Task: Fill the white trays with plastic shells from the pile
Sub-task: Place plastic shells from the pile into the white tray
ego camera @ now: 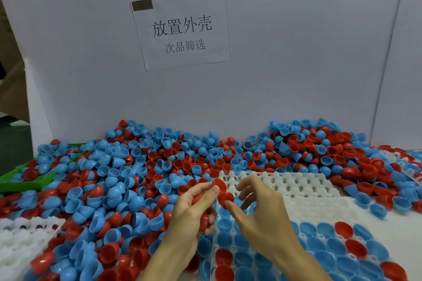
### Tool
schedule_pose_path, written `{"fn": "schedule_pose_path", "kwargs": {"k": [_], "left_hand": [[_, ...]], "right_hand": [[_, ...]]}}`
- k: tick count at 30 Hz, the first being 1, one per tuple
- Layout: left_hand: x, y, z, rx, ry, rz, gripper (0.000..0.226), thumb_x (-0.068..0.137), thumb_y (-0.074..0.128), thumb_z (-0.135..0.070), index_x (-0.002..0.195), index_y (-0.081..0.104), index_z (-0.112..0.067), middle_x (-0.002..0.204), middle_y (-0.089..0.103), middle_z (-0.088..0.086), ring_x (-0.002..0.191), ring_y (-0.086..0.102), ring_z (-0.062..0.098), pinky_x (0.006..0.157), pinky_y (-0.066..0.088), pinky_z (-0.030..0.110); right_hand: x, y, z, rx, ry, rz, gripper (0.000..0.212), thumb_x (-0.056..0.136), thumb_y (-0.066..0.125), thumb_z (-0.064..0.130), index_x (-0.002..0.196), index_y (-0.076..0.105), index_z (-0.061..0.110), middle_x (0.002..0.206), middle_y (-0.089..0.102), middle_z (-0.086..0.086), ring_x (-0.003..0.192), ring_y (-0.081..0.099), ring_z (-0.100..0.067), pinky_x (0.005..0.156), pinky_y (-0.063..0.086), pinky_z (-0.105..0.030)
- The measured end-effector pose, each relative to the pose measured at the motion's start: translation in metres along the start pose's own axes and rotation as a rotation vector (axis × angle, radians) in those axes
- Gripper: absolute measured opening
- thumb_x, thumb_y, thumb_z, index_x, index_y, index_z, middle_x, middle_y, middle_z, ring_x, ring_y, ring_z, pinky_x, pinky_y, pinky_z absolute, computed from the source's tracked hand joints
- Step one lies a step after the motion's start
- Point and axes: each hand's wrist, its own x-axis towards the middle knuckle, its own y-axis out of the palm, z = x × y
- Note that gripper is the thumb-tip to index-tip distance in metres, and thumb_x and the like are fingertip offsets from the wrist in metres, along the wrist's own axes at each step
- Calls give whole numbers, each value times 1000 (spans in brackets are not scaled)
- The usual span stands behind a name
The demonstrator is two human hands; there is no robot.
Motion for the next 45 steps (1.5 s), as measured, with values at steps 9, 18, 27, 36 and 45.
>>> {"fn": "schedule_pose_path", "kwargs": {"k": [9,18,27,36,45], "left_hand": [[-2,1,4,146,20,104,24,72,79,-39,94,78,-29,57,54,-1,48,48,10,39,34,22],[-1,2,4,-32,-64,51,30,97,38,-13,115,61,-6,68,44,3,61,40,16,43,32,27],[5,4,8,49,-2,-111,16,97,58,-5,108,66,-13,78,66,-2,69,58,10,68,48,29],[5,5,8,50,51,-144,14,94,65,-9,105,71,-14,112,69,11,98,67,17,71,54,23],[2,6,5,6,39,-102,26,81,70,-25,106,76,-19,115,72,8,99,71,21,68,57,25]], "right_hand": [[1,0,-4,-141,-334,94,24,84,77,6,101,74,22,88,61,14,72,54,6,67,45,-5],[42,-49,-23,-173,39,26,13,90,69,6,92,78,16,77,67,15,71,62,-1,64,49,-10],[65,-72,-54,-619,312,507,15,87,69,6,97,78,11,94,75,-3,75,66,-10,68,59,-25],[61,-55,-55,-857,277,607,22,81,62,-1,99,69,9,92,66,-8,77,67,-24,70,60,-35],[65,-53,-45,-889,270,683,27,85,63,4,68,48,17,71,50,0,60,50,-14,54,46,-25]]}}
